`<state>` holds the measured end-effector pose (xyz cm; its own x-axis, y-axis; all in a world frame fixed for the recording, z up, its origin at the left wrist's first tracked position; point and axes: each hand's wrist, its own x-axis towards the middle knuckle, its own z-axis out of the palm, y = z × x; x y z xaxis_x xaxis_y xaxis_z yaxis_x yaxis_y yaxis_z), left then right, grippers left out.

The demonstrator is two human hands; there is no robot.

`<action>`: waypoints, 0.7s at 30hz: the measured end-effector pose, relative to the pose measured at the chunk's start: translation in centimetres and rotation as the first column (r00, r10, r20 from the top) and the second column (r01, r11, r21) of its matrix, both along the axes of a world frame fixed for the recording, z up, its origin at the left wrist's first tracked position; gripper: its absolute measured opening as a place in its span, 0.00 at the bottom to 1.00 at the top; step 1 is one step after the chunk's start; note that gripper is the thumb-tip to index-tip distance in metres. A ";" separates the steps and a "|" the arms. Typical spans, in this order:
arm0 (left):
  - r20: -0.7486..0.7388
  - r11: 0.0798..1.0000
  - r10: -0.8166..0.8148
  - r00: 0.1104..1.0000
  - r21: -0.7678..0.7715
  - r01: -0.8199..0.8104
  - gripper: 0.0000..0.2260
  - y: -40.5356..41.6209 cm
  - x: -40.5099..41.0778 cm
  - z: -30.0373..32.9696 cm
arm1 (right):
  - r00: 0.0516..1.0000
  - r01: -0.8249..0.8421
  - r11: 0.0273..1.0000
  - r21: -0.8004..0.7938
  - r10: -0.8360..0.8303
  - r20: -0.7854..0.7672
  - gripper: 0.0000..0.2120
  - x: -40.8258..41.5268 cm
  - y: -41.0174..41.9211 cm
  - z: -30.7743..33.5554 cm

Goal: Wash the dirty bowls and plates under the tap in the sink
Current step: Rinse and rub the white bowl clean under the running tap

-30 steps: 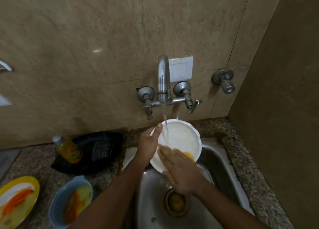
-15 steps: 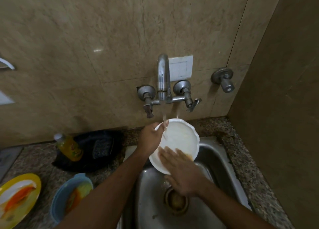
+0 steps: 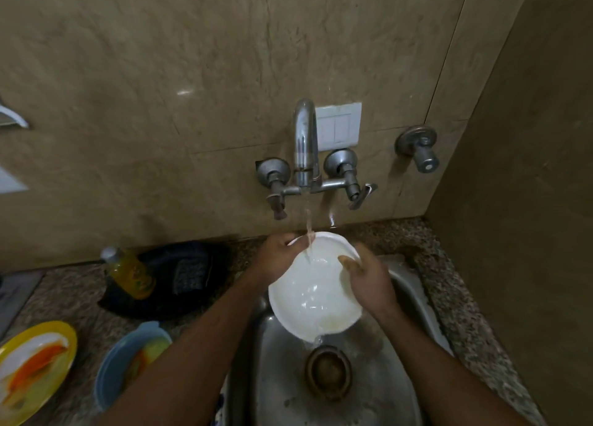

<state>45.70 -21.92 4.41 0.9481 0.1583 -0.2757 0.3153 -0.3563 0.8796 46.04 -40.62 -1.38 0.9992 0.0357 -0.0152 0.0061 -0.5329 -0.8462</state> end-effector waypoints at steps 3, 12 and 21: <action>-0.010 0.925 0.133 0.991 -0.359 -0.127 0.12 0.7 -1.4 -2.1 | 0.987 0.160 0.983 0.092 -0.156 -0.040 0.10 -0.4 -0.2 -1.3; -0.197 0.681 0.205 0.959 -0.674 -0.285 0.26 -1.0 -3.3 -5.4 | 0.946 0.311 0.931 0.192 -0.283 -0.159 0.14 -1.8 0.2 -2.5; -0.108 0.835 0.364 0.925 -0.403 -0.376 0.18 -1.9 -2.5 -4.3 | 0.933 -0.064 0.825 -0.561 0.250 0.260 0.31 -2.3 1.6 -0.4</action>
